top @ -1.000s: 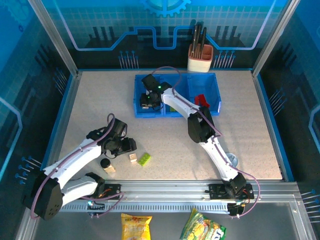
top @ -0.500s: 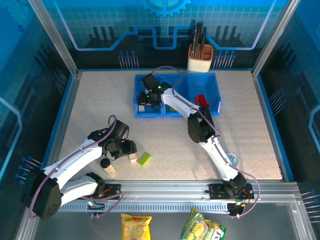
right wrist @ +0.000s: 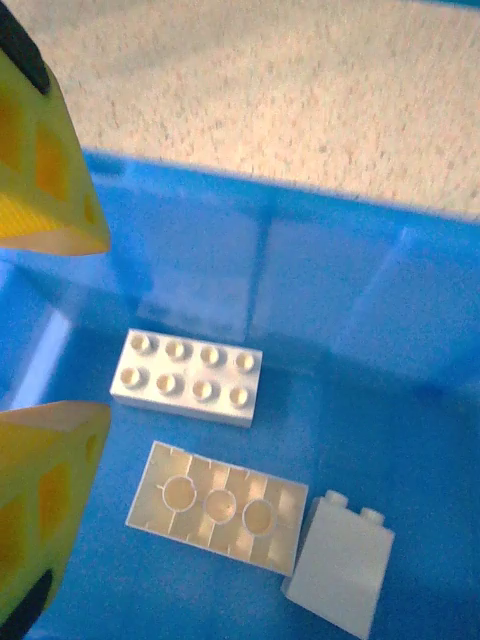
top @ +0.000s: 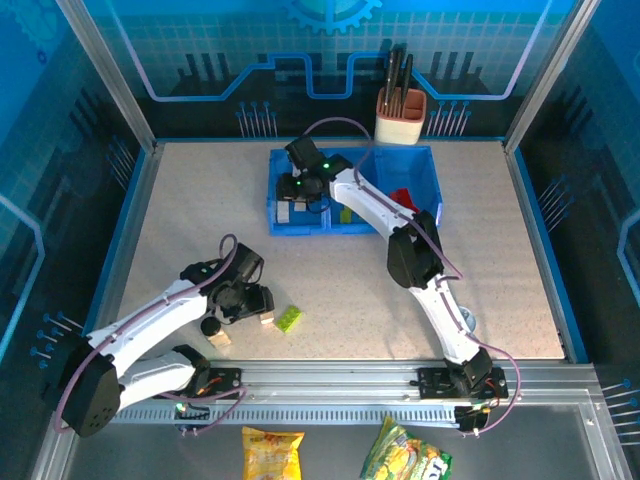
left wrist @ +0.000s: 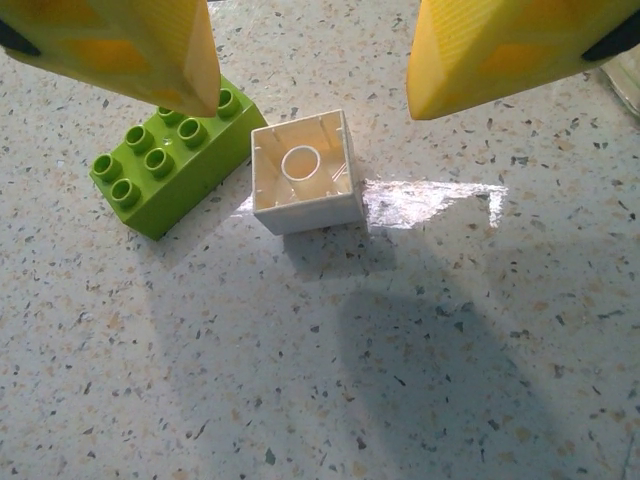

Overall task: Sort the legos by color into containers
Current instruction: Place the lego in the container, then pick up the lego from the middle-left of the table.

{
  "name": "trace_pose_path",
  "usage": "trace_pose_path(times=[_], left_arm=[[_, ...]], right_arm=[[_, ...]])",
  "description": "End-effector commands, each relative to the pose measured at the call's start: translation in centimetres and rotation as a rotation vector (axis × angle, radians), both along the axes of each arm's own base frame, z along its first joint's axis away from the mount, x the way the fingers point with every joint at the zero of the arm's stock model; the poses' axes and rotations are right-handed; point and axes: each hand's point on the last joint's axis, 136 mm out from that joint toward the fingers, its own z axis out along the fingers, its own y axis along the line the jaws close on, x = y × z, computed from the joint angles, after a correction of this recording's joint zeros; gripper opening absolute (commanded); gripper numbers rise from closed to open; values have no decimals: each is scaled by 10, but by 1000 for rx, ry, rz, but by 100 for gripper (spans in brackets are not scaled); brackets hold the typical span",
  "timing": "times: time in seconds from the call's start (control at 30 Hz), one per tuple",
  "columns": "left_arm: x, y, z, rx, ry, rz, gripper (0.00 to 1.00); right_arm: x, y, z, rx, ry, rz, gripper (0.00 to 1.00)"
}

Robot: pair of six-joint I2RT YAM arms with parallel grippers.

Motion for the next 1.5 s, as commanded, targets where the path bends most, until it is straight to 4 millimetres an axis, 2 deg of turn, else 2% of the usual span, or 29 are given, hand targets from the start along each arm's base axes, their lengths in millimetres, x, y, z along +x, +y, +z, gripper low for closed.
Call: trace_pose_path(times=[0.0,0.07,0.1,0.27,0.43,0.87,1.17,1.47], left_arm=[[-5,2,-1,28,27,27,53],[-5,0,-3,30,33,30,53],[-5,-1,-3,31,34,29,53],[-6,-2,-10,68,60,46,55],[-4,-6,-11,86,69,48,60],[1,-17,-21,147,100,64,60],[2,-26,-29,179,127,39,55],[1,-21,-32,222,136,26,49]], right_arm=[[-11,0,31,0,-51,20,43],[-13,-3,31,-10,-49,22,43],[-16,-5,45,2,-67,22,43],[-24,-12,57,10,-88,21,43],[-31,-25,55,4,-80,13,43],[-41,-51,57,5,-82,-14,43],[-48,-68,58,3,-85,-36,41],[-54,-75,59,1,-83,-42,41]])
